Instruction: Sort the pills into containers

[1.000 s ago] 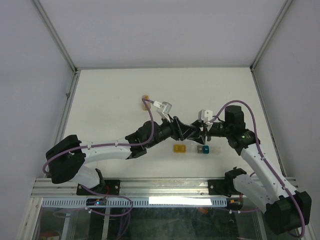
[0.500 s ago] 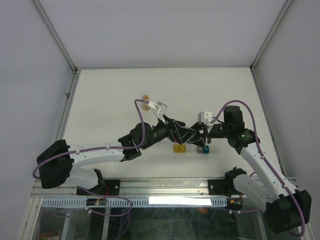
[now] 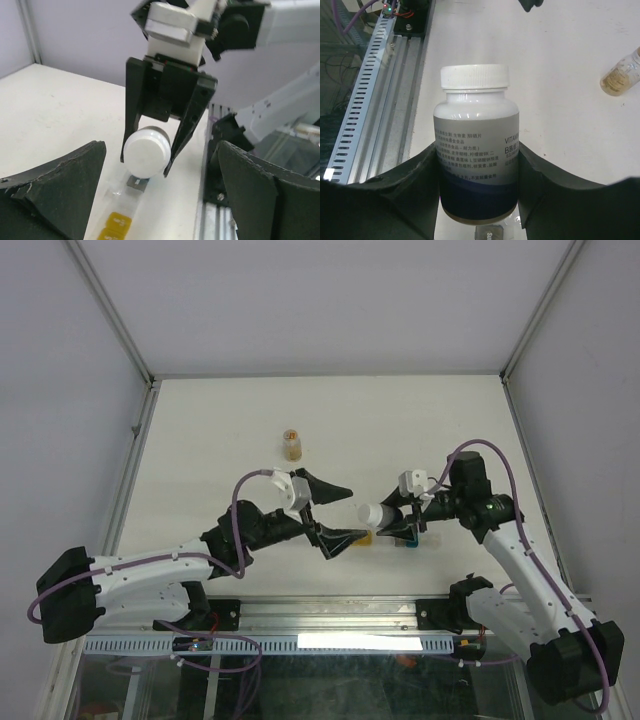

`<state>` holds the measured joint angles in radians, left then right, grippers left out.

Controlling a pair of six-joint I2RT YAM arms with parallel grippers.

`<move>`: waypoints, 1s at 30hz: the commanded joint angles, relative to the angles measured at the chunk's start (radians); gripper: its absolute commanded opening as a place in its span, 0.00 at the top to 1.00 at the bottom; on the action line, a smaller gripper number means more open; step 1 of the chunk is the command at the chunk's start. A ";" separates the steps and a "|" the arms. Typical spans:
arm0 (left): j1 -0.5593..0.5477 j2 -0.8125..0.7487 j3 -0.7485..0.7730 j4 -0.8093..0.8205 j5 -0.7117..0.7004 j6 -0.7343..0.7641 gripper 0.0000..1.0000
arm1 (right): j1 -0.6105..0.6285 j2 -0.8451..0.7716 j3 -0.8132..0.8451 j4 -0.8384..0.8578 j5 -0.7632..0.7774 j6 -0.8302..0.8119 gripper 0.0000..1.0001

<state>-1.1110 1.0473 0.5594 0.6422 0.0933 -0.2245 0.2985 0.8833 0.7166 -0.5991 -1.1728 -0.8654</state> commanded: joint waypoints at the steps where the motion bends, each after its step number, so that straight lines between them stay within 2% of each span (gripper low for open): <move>1: 0.007 -0.007 -0.066 0.116 0.212 0.353 0.01 | -0.013 0.001 0.062 -0.118 -0.103 -0.146 1.00; 5: 0.008 0.016 -0.086 0.157 0.282 0.500 0.06 | -0.029 0.012 0.070 -0.156 -0.104 -0.186 1.00; 9: 0.008 0.066 -0.076 0.178 0.254 0.546 0.14 | -0.034 0.037 0.069 -0.192 -0.118 -0.238 1.00; 12: 0.008 0.110 -0.068 0.203 0.248 0.537 0.22 | -0.035 0.056 0.065 -0.216 -0.126 -0.281 1.00; 20: 0.010 0.208 -0.015 0.233 0.260 0.495 0.34 | -0.033 0.065 0.064 -0.231 -0.125 -0.310 1.00; 30: 0.011 0.232 0.003 0.252 0.249 0.450 0.50 | -0.022 0.063 0.057 -0.228 -0.113 -0.319 1.00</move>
<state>-1.1107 1.2770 0.5213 0.8219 0.3233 0.2440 0.2691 0.9527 0.7425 -0.8345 -1.2465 -1.1580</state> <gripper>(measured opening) 0.528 0.552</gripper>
